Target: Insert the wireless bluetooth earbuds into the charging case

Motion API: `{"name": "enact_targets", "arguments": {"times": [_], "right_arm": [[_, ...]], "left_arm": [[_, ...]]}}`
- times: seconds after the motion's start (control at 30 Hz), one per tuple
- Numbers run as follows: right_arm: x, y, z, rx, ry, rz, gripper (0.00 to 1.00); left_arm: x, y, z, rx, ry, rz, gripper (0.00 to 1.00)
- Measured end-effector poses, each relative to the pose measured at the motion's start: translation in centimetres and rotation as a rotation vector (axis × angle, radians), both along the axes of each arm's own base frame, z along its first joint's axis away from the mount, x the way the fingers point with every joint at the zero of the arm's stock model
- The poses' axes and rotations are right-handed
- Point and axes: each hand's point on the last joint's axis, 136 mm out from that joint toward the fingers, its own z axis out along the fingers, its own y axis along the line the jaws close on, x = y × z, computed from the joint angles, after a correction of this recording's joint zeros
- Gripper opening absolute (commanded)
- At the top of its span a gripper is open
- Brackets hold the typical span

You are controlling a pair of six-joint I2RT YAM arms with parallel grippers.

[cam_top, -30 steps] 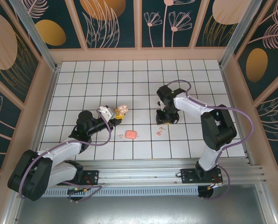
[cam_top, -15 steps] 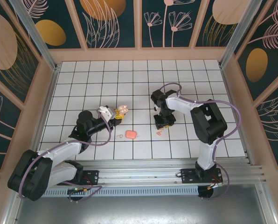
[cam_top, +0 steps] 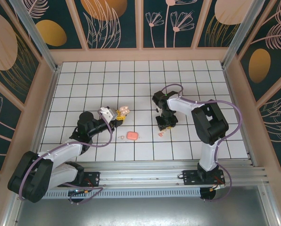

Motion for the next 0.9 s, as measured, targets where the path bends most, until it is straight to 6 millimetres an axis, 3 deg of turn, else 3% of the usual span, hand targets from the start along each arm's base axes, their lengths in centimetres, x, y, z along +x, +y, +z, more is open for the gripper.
{"name": "enact_targets", "arguments": {"times": [0.57, 0.73, 0.9], "right_arm": [[-4.2, -0.4, 1.7, 0.112, 0.046, -0.134, 0.38], [-3.9, -0.4, 2.0, 0.110, 0.041, -0.143, 0.40], [-1.9, 0.5, 4.0, 0.130, -0.020, -0.133, 0.42]], "left_arm": [[0.0, 0.0, 0.0, -0.001, 0.000, -0.002, 0.06], [-0.1, 0.0, 0.0, -0.001, 0.001, -0.004, 0.06], [-0.1, 0.0, 0.1, -0.002, -0.002, -0.004, 0.06]]}}
